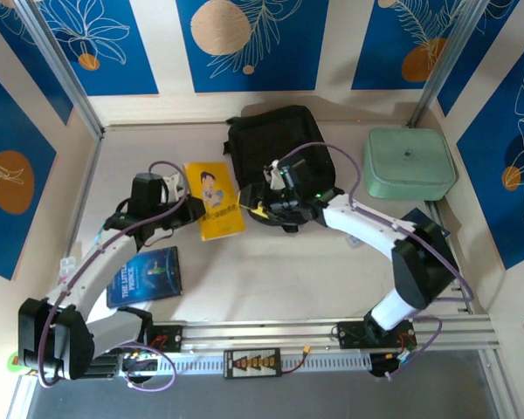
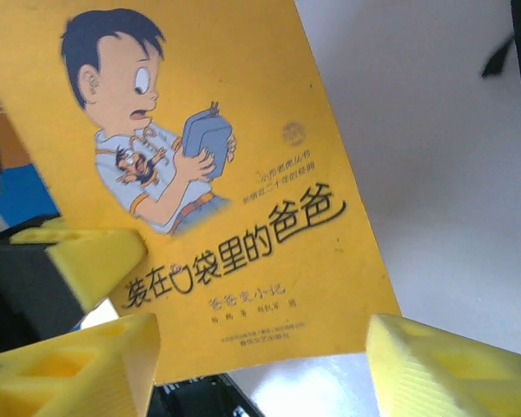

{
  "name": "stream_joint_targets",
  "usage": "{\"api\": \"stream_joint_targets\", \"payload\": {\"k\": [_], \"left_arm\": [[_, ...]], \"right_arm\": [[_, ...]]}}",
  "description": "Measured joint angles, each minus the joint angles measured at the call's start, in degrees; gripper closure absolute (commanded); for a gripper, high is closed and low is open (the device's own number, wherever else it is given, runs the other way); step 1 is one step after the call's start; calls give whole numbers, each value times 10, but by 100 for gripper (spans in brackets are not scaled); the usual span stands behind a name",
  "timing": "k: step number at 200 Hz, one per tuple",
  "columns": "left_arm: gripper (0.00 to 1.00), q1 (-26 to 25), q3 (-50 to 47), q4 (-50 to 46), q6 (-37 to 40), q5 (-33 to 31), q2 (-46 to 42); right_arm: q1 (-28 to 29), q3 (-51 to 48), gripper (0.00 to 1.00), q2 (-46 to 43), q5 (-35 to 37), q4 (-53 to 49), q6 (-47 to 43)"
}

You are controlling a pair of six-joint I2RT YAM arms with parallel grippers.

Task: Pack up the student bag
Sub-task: Pick up the book at the center of the table, then pass the book.

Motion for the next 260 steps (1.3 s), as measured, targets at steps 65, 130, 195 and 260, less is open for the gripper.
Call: {"api": "stream_joint_targets", "payload": {"k": [65,130,195,260], "left_arm": [[100,-31,7,227,-189,-42,33],[100,-117,52,338,-304,-118,130],[100,-141,73,381,-404,-173,145],[100,-146,76,413,-464,-173,173]], "right_arm": [[-66,-130,2,-81,0,108,102],[-78,-188,1,-82,-12,293,215],[-103,-205,4,-34,-6,485,334],[-119,-139,21,17,-19,531,376]]}}
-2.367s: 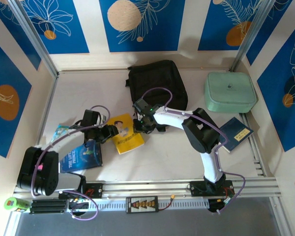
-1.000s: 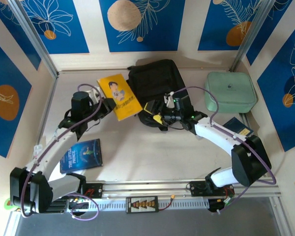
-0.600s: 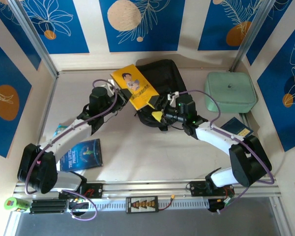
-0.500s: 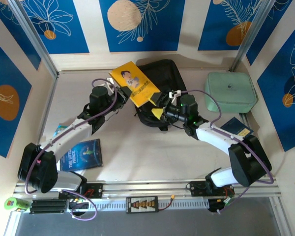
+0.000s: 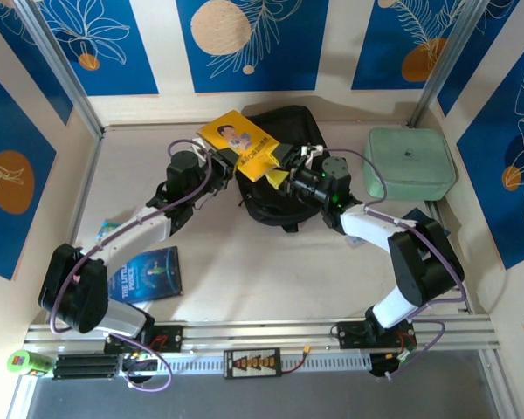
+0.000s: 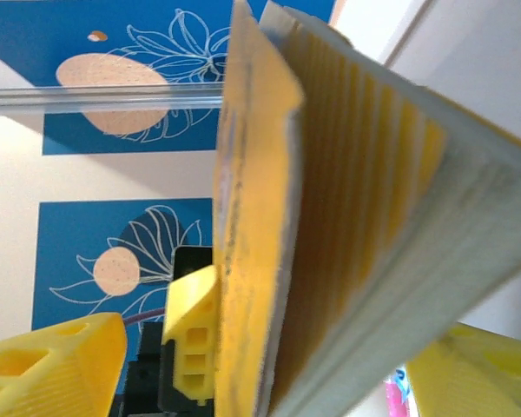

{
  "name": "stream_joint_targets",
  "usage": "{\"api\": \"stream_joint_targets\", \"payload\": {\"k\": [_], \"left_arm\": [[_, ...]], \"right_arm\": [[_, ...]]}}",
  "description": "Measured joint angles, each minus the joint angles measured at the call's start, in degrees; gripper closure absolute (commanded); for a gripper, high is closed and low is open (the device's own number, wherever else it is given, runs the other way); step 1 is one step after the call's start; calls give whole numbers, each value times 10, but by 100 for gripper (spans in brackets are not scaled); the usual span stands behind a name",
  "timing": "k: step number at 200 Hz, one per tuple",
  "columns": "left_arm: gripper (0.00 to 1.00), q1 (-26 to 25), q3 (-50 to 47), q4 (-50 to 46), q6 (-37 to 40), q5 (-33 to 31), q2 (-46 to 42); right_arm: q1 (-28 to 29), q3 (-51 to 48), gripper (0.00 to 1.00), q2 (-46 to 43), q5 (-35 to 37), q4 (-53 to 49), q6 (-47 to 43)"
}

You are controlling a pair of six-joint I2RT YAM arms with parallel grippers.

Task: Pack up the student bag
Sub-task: Pass the book.

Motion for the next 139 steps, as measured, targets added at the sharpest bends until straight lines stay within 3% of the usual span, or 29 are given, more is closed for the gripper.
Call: {"api": "stream_joint_targets", "payload": {"k": [42,78,94,119,139], "left_arm": [[100,-1,0,16,-13,-3,0],[100,-1,-2,25,-16,-2,1],[100,-1,-2,27,-16,-2,3],[89,-1,-2,26,-15,6,16],[73,0,-2,26,-13,17,31]], "right_arm": [[0,18,29,18,-4,10,11],[3,18,46,27,-1,5,9],[3,19,59,27,3,-4,3],[3,22,82,26,7,-12,-11],[-3,21,87,14,15,-42,-33]]}}
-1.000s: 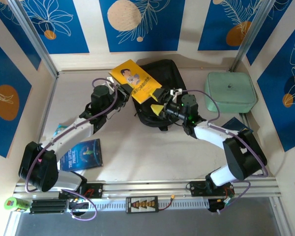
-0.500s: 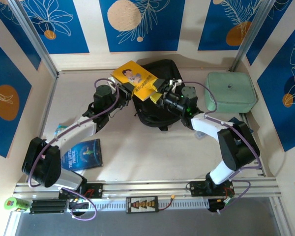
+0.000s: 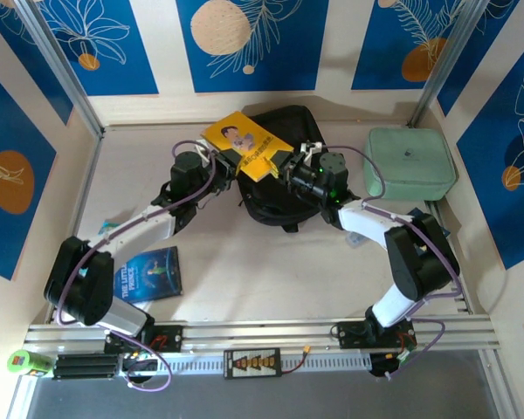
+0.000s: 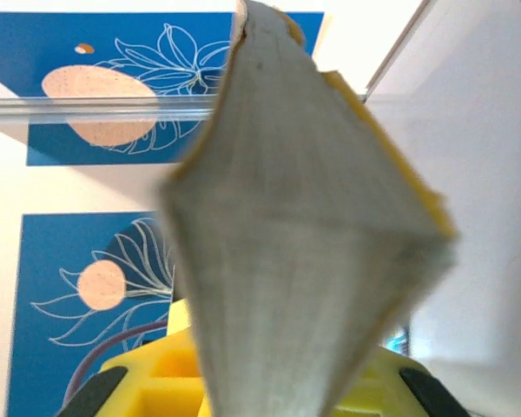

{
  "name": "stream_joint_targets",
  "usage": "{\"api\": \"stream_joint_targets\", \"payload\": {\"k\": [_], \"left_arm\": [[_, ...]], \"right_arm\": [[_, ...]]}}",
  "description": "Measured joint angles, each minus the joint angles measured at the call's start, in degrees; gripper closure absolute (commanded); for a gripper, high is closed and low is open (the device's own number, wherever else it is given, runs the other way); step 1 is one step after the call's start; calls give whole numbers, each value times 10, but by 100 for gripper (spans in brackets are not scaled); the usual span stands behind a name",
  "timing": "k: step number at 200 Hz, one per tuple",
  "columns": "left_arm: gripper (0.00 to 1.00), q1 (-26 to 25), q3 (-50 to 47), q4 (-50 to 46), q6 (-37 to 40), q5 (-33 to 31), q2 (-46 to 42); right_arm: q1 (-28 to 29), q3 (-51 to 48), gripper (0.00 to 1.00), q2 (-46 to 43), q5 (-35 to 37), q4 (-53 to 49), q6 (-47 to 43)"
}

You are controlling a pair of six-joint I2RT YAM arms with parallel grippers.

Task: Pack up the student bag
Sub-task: Pass the book, then move the student bag to the top-center of the table.

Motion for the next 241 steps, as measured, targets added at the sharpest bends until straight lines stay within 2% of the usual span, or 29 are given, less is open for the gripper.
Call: {"api": "stream_joint_targets", "payload": {"k": [31,53,80,110,136,161,184,207,241], "left_arm": [[35,0,6,-54,43,7,2],[24,0,26,-136,114,-10,5],[22,0,73,-186,202,-10,54],[21,0,156,-208,283,47,173],[23,0,232,-219,315,96,273],[28,0,279,-235,330,124,335],[34,0,321,-271,350,131,367],[35,0,330,-306,372,128,375],[35,9,260,-309,401,101,344]], "right_arm": [[-5,-2,89,-70,50,-140,-89],[-15,-2,89,-130,101,-254,-167],[-33,-2,89,-186,150,-369,-242],[-60,-2,89,-224,180,-472,-306],[-82,-2,89,-241,192,-547,-348],[-101,-2,89,-242,194,-606,-374],[-118,-8,89,-240,191,-641,-384],[-134,-10,89,-226,183,-653,-386],[-148,-10,89,-192,152,-654,-395]]}}
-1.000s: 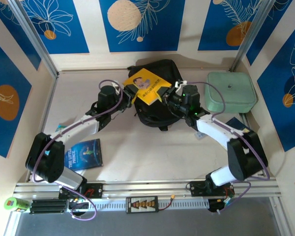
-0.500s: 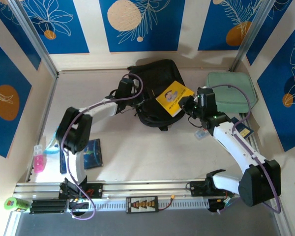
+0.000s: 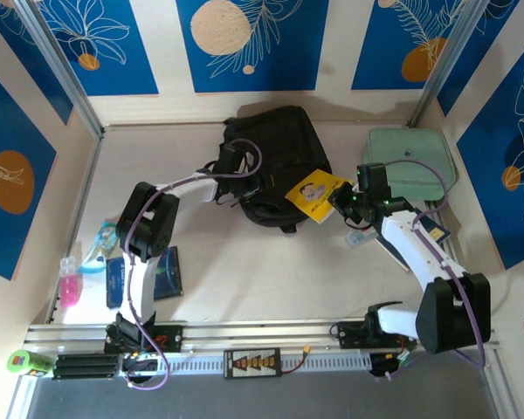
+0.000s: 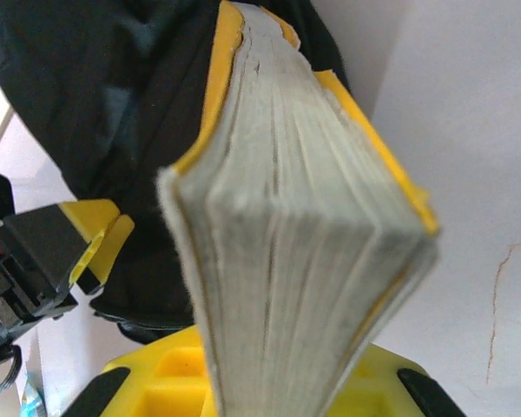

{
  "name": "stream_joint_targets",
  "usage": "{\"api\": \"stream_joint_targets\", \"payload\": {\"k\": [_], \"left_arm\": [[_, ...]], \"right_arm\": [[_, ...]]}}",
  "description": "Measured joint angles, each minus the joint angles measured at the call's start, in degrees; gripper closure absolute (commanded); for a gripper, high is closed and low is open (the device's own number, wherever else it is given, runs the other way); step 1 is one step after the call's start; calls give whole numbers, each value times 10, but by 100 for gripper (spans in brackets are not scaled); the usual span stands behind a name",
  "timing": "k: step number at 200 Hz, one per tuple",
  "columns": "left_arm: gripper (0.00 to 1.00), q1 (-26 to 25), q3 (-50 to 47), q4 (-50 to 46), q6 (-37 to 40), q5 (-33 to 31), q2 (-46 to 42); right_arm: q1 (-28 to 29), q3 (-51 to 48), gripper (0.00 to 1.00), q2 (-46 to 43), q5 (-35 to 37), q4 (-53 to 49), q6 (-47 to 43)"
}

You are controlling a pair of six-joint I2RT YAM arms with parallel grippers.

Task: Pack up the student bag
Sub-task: Move the student bag to the top-center of the table, then open the student bag at the top-center of the table.

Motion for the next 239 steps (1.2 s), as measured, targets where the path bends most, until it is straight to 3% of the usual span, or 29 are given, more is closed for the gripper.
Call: {"api": "stream_joint_targets", "payload": {"k": [43,73,98,133,184,239], "left_arm": [[34,27,-137,-18,7,-11,-108],[29,34,-159,-91,52,-11,-161],[20,27,-125,-184,139,-21,-186],[16,-10,-42,-274,271,-72,-208],[21,-81,-8,-313,448,-107,-212],[29,-115,42,-348,601,-122,-152]], "right_arm": [[23,8,89,45,-55,17,-9],[43,27,90,60,-80,23,-14],[43,66,94,64,-87,14,-29],[33,105,94,55,-83,10,-46],[-29,77,95,-33,-85,-5,-45],[-93,43,94,-120,-86,-28,-41]]}}
